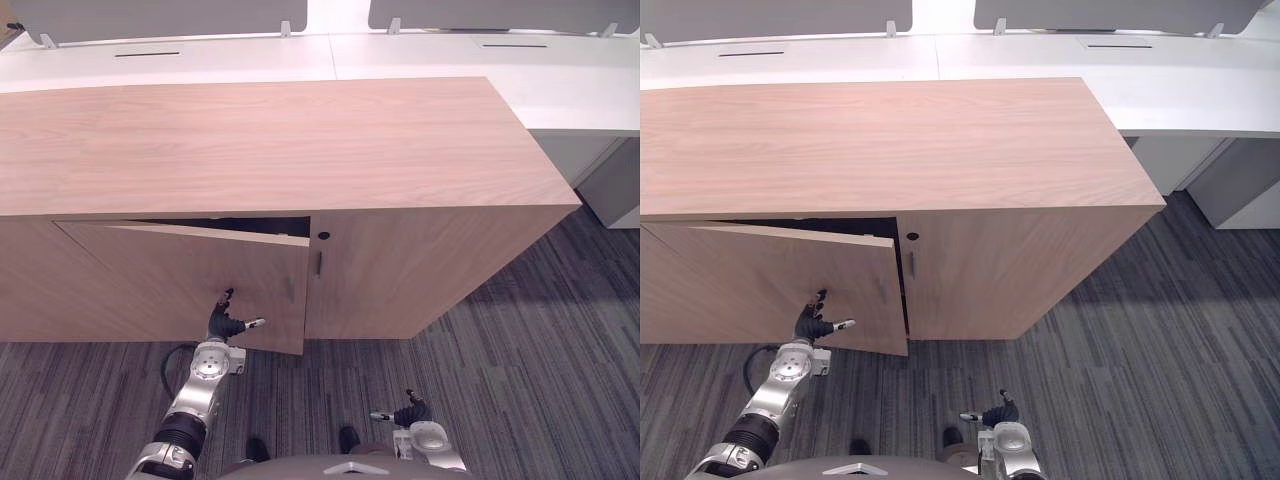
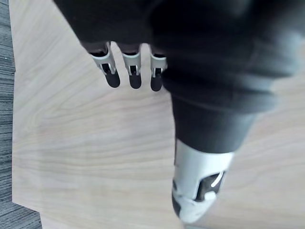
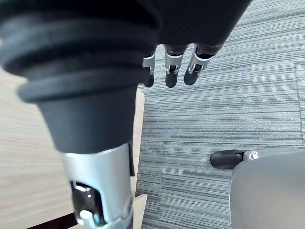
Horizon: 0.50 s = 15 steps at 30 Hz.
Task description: Walk over to the cabinet, pick up the folder, carry it to the office cabinet, place the folder inside the office cabinet, then close the office cabinet door
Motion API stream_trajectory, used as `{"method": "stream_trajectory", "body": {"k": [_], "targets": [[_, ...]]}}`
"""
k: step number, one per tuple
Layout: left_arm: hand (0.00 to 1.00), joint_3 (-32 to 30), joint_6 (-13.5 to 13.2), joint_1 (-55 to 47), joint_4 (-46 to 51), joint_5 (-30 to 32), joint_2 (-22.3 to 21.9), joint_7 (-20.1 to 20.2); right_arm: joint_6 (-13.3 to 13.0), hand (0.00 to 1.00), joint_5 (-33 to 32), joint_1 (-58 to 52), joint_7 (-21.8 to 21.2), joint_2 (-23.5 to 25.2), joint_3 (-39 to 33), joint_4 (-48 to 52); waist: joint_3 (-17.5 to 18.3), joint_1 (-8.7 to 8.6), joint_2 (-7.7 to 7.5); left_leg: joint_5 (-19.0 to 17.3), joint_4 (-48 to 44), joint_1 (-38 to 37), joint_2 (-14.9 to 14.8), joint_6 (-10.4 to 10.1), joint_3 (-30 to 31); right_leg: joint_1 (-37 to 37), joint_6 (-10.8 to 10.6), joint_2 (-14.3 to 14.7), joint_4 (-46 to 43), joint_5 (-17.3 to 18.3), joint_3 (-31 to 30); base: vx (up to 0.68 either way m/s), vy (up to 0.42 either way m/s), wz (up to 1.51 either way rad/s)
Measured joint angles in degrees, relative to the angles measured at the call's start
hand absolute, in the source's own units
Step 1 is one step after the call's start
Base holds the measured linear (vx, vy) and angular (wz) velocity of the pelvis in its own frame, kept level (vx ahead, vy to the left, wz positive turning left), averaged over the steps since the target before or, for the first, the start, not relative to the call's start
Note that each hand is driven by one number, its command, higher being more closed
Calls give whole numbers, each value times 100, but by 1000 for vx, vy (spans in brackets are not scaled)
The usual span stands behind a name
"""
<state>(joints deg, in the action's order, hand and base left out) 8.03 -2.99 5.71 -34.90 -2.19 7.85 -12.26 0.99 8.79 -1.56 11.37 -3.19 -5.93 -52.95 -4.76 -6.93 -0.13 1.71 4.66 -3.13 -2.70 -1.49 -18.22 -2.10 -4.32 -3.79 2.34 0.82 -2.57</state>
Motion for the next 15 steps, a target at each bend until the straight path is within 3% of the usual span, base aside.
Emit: {"method": "stream_trajectory", "body": {"k": [6, 15], "targets": [[0, -76, -13, -536, -170, -1, 5, 284, 0, 0, -68, -2, 0, -11, -213, -45, 1, 71, -2, 14, -2, 5, 40, 22, 122, -11, -4, -11, 1, -9, 1, -22, -12, 3], [0, -697, 21, -1062, -1893, 33, 6, 649, 7, 0, -243, 94, -37, -35, -273, -508, 56, 256, -91, 57, -2, -4, 99, 73, 153, -8, -46, -60, 3, -96, -68, -55, -4, -1]]}}
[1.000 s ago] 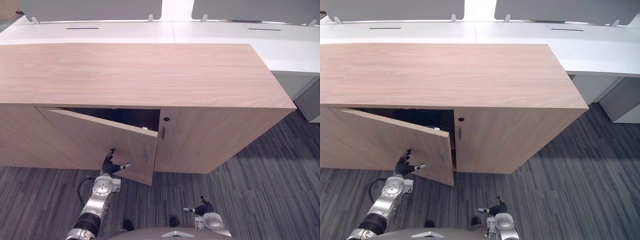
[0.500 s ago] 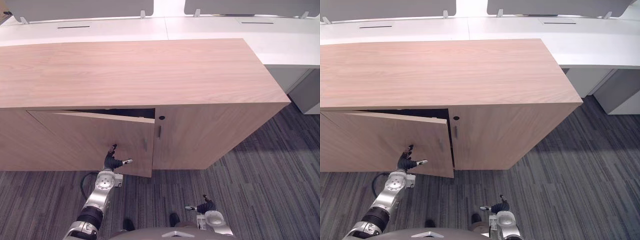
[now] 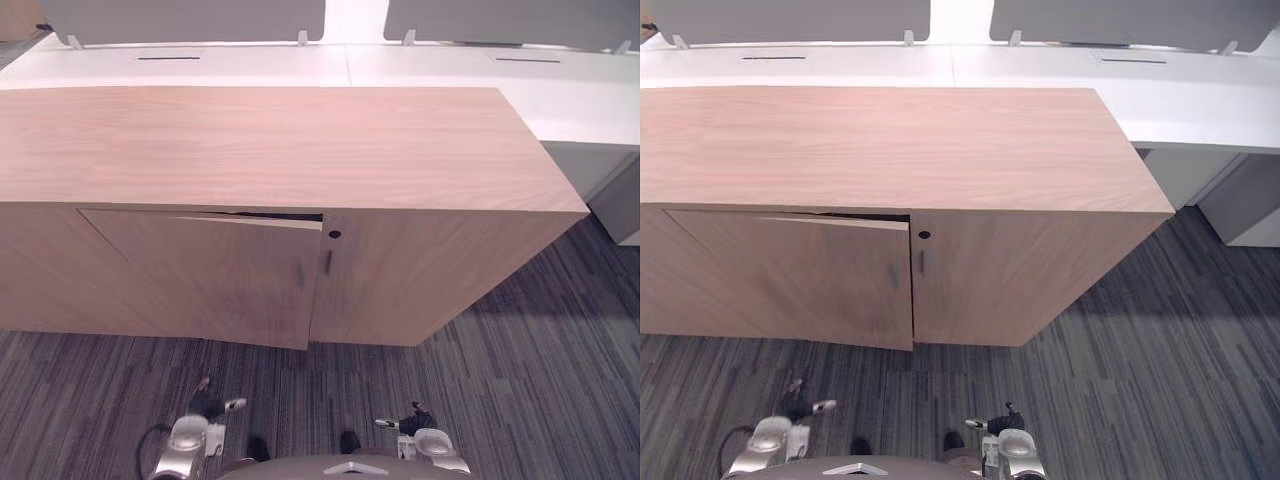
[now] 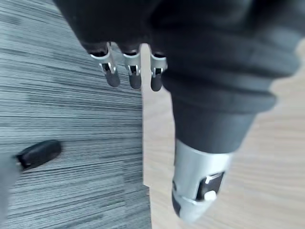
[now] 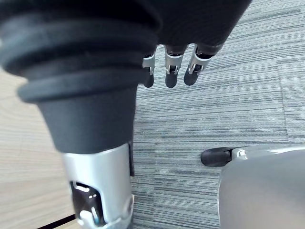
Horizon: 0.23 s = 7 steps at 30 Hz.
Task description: Walk over to the cabinet, pick up the folder, carry it to the office cabinet, place the folder inside the office cabinet, then close the office cabinet door
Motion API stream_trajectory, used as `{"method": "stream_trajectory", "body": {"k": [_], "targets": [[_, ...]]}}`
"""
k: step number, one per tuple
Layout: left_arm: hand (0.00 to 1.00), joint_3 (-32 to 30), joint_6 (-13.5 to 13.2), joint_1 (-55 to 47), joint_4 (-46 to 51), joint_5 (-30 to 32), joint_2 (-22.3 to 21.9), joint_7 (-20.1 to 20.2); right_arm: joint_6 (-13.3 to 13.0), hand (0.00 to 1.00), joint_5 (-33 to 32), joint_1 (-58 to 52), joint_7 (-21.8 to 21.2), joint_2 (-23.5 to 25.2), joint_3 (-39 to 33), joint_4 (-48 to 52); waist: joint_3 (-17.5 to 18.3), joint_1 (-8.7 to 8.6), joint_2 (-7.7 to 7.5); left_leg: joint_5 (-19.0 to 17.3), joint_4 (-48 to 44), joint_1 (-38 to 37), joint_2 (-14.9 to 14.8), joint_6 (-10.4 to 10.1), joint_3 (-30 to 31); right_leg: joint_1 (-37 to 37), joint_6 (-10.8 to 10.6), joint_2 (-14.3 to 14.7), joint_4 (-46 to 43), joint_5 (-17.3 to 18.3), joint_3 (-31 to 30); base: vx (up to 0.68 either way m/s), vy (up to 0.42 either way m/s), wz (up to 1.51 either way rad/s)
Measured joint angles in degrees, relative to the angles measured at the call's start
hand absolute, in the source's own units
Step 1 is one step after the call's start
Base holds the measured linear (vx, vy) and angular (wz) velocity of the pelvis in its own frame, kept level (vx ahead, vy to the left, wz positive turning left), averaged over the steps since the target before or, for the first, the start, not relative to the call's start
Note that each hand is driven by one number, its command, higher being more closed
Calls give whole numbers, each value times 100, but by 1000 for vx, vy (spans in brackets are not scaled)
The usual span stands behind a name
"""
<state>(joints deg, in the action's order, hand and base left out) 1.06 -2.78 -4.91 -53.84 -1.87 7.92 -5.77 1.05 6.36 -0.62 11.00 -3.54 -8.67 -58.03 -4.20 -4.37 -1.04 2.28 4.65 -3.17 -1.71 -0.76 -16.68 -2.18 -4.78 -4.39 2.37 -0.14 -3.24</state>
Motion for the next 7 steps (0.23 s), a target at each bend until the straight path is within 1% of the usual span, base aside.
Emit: {"method": "stream_trajectory", "body": {"k": [3, 4, 6, 7], "targets": [[0, -167, 40, -201, -233, 94, -16, 13, 15, 0, -57, 82, -50, -13, -59, -153, 3, 95, -16, -3, 1, -49, 52, -2, -50, 7, -34, -51, 9, -28, -81, -77, 29, -11], [0, -280, 40, -209, -265, 101, -10, 13, 22, 0, -102, 95, -53, -16, -59, -153, 4, 119, -20, -31, 2, -58, 74, -44, -50, 5, -50, -77, 8, -37, -83, -77, 28, -6], [0, -374, 40, -245, -358, 113, -13, 14, 27, 0, -152, 96, -56, -16, -61, -153, 2, 116, -23, -44, 4, -76, 117, -60, -49, 6, -53, -127, 12, -34, -85, -75, 31, -7], [0, -428, 40, -263, -362, 217, -16, 17, 30, 0, -163, 97, -59, -16, -73, -153, 0, 115, -27, -55, 7, -82, 147, -65, -44, 6, -50, -153, 14, -33, -87, -44, 21, -5]]}}
